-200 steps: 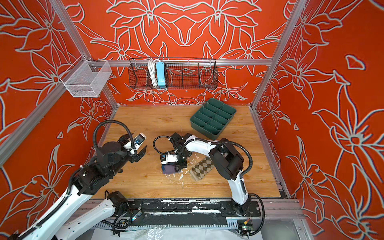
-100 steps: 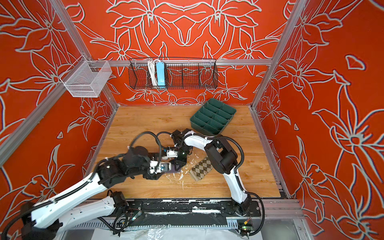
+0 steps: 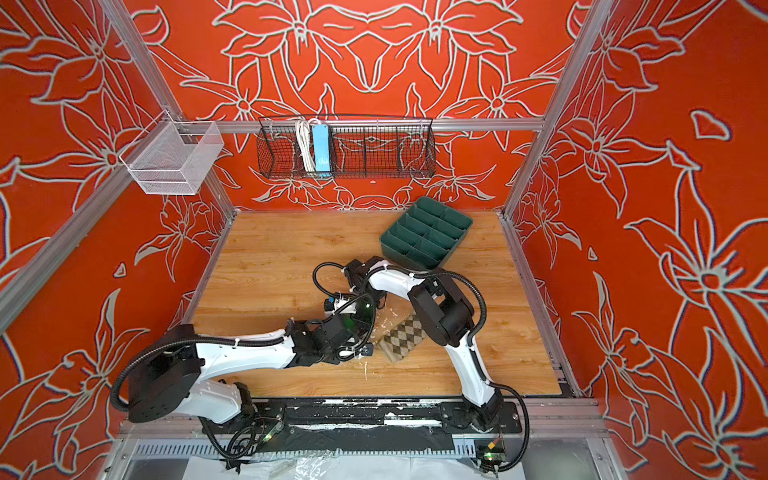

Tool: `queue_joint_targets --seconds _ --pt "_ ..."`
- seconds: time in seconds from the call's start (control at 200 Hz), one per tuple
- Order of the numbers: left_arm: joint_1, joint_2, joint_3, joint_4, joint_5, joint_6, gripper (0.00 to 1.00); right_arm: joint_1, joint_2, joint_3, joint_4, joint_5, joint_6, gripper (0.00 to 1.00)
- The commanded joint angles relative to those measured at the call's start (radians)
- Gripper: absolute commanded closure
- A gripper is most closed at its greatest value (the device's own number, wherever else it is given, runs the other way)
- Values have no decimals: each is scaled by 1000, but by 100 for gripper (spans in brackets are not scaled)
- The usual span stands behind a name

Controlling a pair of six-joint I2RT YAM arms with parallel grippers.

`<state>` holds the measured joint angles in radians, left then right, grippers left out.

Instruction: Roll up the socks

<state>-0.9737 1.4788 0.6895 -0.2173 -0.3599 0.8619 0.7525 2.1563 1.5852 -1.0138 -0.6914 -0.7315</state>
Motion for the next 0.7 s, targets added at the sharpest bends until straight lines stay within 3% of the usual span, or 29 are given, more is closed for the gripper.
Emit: queue_joint_targets --seconds 0.0,0.085,0.18,0.34,0.525,0.696 --pt "7 86 7 82 -99 -16 66 -1 -17 -52 -67 5 -44 96" --pt "17 128 19 73 -121 -43 82 -14 -66 -89 -19 -20 -39 96" --pt "29 140 27 29 -99 -85 90 -50 -144 -147 47 -66 -20 92" --pt "59 145 47 -62 -26 -138 91 -146 -302 -256 188 -114 62 72" --pt "118 199 157 -266 134 -202 91 -271 -541 -381 374 -111 197 61" --pt "166 290 280 -426 283 -251 91 -380 -819 -544 618 77 385 56"
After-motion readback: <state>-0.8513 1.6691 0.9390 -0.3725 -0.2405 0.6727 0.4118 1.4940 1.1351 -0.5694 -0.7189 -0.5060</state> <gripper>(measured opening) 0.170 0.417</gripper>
